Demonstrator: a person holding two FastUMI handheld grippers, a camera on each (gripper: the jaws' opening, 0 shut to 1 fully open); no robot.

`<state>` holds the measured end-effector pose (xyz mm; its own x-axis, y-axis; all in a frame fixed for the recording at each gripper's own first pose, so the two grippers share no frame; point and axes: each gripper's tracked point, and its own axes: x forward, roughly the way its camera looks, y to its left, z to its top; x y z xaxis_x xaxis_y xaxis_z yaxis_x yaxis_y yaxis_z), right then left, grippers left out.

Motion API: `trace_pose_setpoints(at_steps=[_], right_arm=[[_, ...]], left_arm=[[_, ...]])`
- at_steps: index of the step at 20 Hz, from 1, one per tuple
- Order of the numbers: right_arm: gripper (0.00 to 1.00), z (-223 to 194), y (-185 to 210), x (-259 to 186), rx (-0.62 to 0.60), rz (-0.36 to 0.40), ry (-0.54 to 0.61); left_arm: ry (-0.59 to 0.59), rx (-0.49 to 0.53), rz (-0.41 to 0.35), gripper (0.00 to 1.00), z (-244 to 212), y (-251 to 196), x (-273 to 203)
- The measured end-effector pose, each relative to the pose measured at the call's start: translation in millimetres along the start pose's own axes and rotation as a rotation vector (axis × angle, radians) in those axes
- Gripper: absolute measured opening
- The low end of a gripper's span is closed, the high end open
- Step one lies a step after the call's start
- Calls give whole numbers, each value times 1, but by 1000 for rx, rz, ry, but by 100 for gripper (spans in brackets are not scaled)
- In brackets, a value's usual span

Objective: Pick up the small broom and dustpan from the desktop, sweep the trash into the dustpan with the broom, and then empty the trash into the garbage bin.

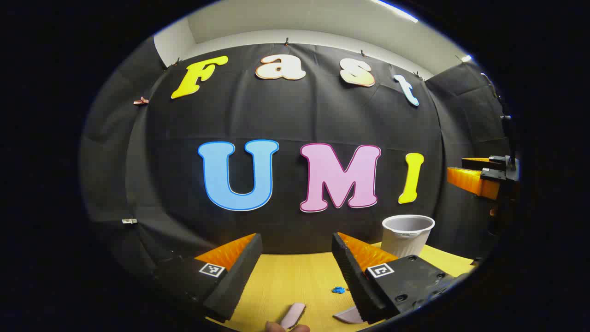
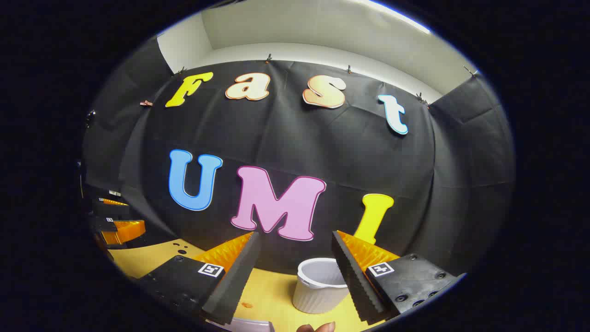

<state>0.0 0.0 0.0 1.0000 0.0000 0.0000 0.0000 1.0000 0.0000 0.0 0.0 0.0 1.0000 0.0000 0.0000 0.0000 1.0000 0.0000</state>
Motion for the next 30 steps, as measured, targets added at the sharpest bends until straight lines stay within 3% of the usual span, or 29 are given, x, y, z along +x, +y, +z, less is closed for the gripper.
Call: trace_pose_setpoints(at_steps=[19, 25, 30], right_arm=[[97, -29, 29, -16, 15, 57, 74], [97, -128, 60, -73, 17, 224, 390], [97, -221, 82, -140, 22, 299, 662]], left_arm=[[-29, 61, -60, 95, 4, -17, -9], [17, 80, -32, 95, -21, -3, -11], [71, 63, -3, 95, -44, 14, -16]])
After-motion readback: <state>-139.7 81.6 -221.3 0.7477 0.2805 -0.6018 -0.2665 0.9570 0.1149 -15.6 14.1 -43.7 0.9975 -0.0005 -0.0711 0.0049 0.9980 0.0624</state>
